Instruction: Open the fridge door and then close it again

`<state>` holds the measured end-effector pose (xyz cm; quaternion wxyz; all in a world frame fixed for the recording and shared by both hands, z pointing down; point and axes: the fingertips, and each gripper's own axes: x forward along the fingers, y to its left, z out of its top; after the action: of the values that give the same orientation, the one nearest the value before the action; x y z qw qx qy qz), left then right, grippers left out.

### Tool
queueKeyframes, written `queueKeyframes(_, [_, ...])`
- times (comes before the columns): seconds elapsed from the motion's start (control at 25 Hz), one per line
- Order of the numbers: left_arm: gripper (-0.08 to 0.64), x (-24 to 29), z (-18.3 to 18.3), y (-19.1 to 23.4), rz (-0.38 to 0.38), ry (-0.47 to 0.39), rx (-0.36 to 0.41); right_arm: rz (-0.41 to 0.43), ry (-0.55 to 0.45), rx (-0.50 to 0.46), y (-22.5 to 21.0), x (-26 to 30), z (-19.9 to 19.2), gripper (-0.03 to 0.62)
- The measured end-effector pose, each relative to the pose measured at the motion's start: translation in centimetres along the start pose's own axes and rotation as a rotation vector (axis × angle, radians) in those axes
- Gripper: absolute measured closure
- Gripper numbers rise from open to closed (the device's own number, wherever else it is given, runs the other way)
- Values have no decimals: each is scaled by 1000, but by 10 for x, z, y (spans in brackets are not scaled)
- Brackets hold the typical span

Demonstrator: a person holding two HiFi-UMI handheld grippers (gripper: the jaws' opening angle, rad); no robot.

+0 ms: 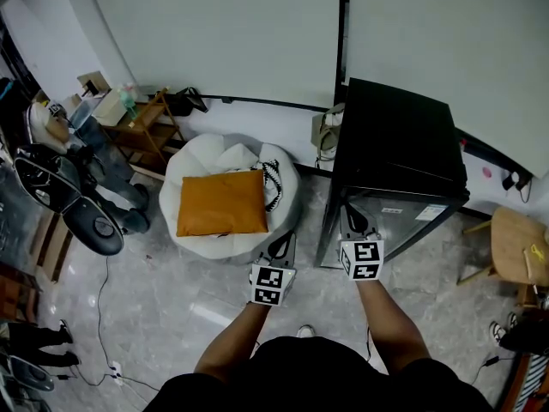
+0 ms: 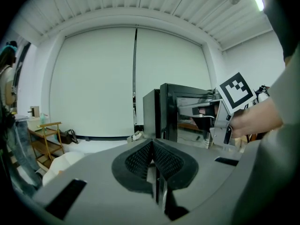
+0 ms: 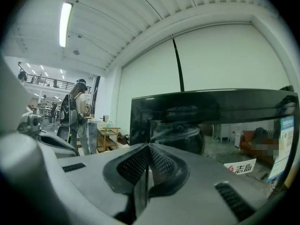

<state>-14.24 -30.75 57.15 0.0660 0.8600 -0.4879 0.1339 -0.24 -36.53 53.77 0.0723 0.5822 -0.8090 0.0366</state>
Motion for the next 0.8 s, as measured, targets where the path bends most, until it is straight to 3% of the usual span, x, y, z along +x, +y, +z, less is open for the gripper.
queueKeyframes(0.4, [540,-3,1,8,17,0,-4,-26,3,-27,-7,16,2,574])
queueKeyframes(0.8, [540,1,-4,-6,-24,15,-2,-27,0,-66,-13,27,2,574])
